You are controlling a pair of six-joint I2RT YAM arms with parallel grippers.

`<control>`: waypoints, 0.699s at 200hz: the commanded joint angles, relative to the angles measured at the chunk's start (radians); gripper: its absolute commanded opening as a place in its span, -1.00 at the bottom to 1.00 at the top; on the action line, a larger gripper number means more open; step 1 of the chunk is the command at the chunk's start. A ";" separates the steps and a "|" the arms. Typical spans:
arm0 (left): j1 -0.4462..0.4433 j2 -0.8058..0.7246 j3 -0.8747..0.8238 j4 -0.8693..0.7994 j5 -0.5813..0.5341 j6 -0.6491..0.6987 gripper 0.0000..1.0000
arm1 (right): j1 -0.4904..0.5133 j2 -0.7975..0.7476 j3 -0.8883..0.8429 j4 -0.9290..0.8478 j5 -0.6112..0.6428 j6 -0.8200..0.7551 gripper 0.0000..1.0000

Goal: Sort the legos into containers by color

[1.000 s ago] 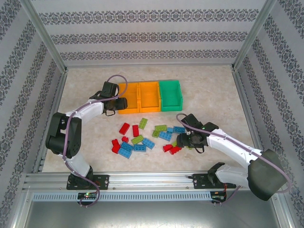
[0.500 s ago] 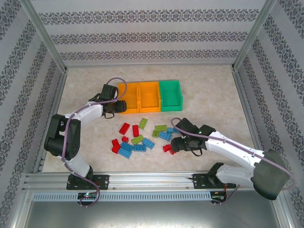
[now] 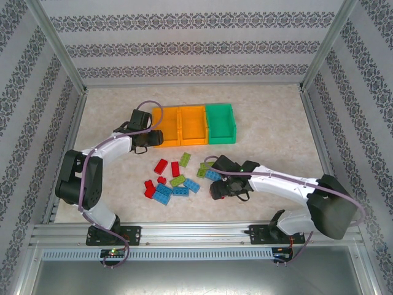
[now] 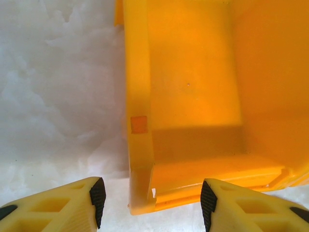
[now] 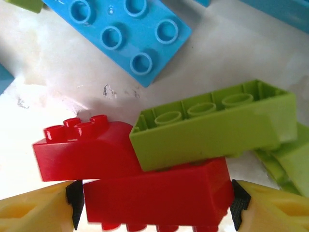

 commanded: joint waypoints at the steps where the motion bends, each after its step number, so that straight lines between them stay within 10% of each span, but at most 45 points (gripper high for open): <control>1: -0.015 -0.032 -0.017 0.017 -0.006 0.005 0.14 | 0.015 0.046 0.016 -0.002 0.042 -0.028 0.59; 140: -0.015 -0.022 -0.021 0.018 -0.004 0.003 0.14 | 0.017 0.112 0.034 0.005 0.052 0.023 0.18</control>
